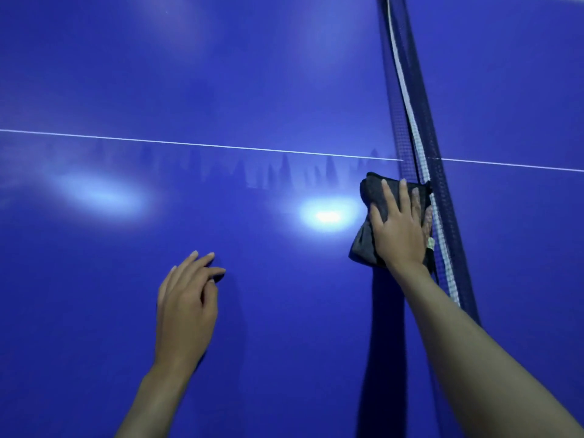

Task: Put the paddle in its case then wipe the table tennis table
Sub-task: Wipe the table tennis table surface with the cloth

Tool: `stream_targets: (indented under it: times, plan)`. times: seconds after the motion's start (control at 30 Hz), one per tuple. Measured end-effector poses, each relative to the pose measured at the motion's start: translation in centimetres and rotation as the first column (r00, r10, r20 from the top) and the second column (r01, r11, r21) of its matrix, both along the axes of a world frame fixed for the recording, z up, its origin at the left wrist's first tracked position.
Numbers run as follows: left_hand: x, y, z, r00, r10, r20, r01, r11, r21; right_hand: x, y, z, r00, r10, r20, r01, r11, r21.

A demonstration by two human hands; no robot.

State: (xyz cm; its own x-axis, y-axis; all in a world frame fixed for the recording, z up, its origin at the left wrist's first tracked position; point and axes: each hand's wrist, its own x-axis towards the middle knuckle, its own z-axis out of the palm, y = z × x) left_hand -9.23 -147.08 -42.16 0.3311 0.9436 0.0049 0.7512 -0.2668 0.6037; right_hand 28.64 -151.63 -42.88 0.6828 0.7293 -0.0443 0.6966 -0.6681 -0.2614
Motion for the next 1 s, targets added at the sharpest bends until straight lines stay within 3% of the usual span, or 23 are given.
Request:
stream_targets:
  times: [0.1, 0.23, 0.4, 0.7, 1.0]
  plan:
    - [0.8, 0.6, 0.1, 1.000, -0.012, -0.011, 0.013, 0.999, 0.033, 2.0, 2.8, 1.1, 0.992, -0.002, -0.127, 0.006, 1.000, 0.029]
    - [0.9, 1.7, 0.2, 0.998, -0.051, -0.022, 0.052, 0.996, 0.073, 3.3, 5.2, -0.1, 1.000, 0.011, -0.002, -0.011, 0.999, -0.048]
    - [-0.7, 2.9, 0.5, 0.999, -0.045, 0.001, 0.045, 0.995, 0.089, 1.3, 7.0, -0.7, 0.998, 0.044, 0.045, -0.041, 0.997, -0.059]
    - [-8.3, 6.7, 1.6, 0.999, -0.013, 0.036, 0.011, 0.997, 0.071, -14.9, 16.1, -1.5, 0.966, 0.214, 0.147, -0.210, 0.977, -0.039]
    - [-21.0, 12.0, 1.3, 1.000, 0.009, 0.008, -0.009, 0.997, 0.074, -32.7, 27.6, -1.9, 0.911, 0.372, 0.180, -0.375, 0.927, -0.019]
